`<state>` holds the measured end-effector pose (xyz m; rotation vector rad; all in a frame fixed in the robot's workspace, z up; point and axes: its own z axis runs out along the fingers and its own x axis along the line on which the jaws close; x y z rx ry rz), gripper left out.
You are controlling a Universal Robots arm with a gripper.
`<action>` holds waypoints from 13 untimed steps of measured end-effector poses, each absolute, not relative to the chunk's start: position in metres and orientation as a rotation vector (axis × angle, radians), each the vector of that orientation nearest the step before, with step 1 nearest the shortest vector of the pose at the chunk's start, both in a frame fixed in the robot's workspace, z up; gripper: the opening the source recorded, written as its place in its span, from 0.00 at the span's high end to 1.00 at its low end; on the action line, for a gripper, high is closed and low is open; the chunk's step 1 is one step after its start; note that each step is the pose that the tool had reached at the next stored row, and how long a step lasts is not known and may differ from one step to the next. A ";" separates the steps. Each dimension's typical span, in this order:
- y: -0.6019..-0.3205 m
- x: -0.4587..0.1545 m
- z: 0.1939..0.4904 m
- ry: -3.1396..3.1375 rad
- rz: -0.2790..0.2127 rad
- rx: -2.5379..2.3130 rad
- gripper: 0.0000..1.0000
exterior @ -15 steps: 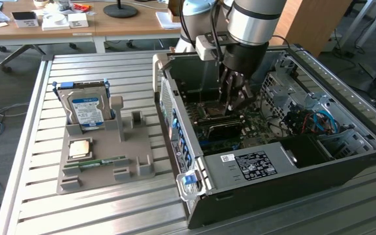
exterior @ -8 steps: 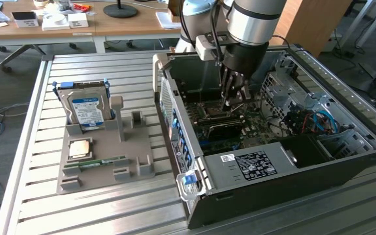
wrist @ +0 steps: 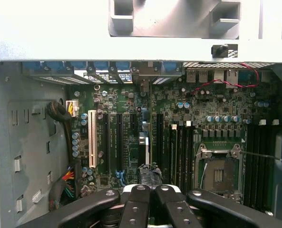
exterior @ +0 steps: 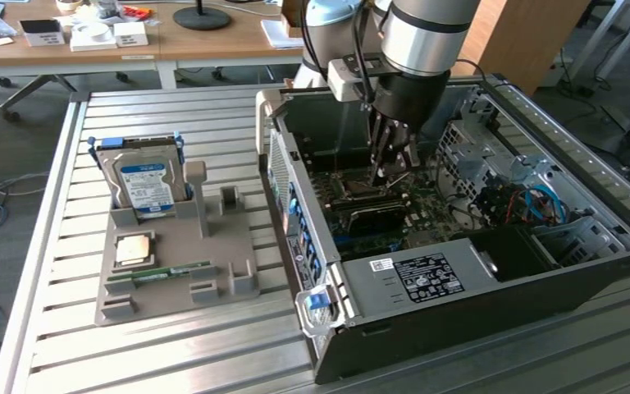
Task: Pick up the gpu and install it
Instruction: 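Press down on the gpu until it lock into place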
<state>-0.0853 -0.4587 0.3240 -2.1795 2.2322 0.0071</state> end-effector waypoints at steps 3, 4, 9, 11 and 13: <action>-0.459 -0.085 0.323 2.232 0.007 -2.180 0.89; -0.459 -0.085 0.323 2.232 0.007 -2.179 0.89; -0.459 -0.085 0.321 2.232 0.007 -2.179 0.89; -0.459 -0.085 0.320 2.232 0.007 -2.179 0.89; -0.459 -0.085 0.319 2.232 0.007 -2.179 0.89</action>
